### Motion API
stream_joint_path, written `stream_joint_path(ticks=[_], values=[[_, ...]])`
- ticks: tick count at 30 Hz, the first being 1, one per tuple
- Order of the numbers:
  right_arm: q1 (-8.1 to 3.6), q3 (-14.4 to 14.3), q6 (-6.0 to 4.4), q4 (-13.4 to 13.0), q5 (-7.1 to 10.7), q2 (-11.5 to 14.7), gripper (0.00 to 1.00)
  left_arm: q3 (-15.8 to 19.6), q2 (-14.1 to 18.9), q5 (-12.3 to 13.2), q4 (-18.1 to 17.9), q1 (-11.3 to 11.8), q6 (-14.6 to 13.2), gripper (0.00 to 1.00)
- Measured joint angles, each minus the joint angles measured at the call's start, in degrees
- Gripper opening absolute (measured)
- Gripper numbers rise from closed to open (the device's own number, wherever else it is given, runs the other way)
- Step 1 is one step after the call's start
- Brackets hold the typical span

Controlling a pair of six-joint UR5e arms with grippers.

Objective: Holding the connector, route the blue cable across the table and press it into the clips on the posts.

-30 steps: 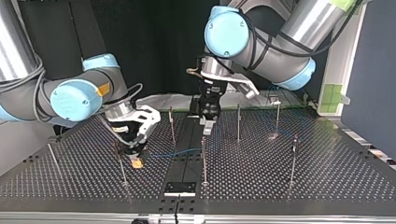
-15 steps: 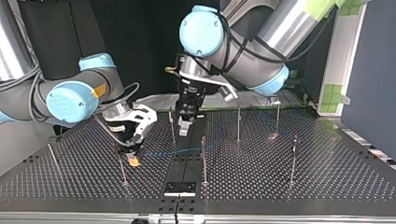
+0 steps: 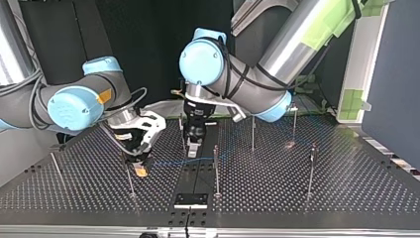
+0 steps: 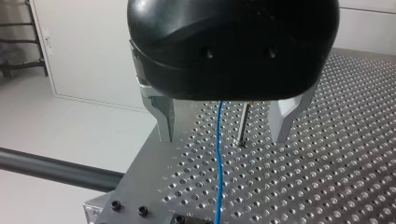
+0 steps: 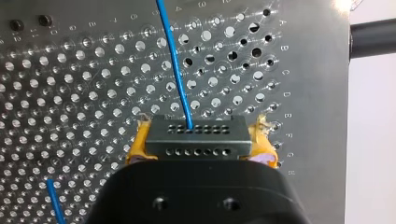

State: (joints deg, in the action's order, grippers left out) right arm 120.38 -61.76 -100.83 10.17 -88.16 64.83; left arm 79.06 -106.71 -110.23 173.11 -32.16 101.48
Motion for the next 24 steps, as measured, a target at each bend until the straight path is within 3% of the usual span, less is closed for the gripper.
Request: stream_joint_path(ticks=[11,24], values=[[0.03,-0.02,0.01,0.01,0.45,0.0,0.0,-5.35,-4.17,-1.23,0.94,0.39,-0.34,1.0],[0.0,0.0,0.07,-0.07,0.61,-0.02,0.0,-11.52,-8.67,-0.55,2.22,0.41,-0.54,1.0]])
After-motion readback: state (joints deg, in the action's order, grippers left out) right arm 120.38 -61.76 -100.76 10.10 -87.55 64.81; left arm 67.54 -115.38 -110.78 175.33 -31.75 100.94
